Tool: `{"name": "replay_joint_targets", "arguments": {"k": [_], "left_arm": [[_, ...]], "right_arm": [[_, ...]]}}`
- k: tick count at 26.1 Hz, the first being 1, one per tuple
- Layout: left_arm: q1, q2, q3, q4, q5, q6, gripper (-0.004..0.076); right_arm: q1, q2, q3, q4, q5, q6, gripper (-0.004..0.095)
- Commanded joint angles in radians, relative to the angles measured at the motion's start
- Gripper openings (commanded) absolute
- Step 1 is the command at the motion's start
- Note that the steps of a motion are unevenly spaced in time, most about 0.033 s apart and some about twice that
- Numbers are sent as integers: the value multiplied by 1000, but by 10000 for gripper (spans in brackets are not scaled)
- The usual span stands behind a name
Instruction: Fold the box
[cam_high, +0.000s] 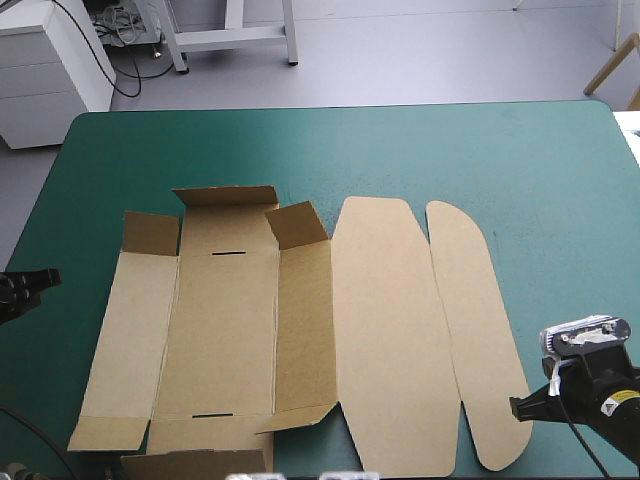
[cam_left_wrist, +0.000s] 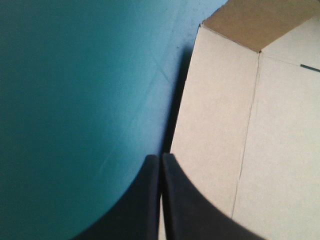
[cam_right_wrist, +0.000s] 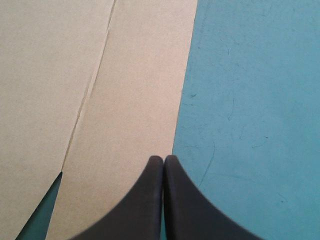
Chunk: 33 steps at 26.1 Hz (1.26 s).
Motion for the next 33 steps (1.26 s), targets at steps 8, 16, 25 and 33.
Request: {"name": "replay_joint_targets", "arguments": {"k": [8,16,25,33], "left_arm": [[1,-20,-34,79,41,-11,13],[1,-20,37,50,20,-32,458],[1,-20,183,60,-49,-31,542],[1,-20,304,54,-156,15,542]], "right_arm": [[-3,9,-22,6,-59,-15,-19],[-3,9,-22,6,-59,-18,-19],[-3,9,-22,6,-59,-22,-20],[-3,9,-22,6,-64,-22,-20]]}}
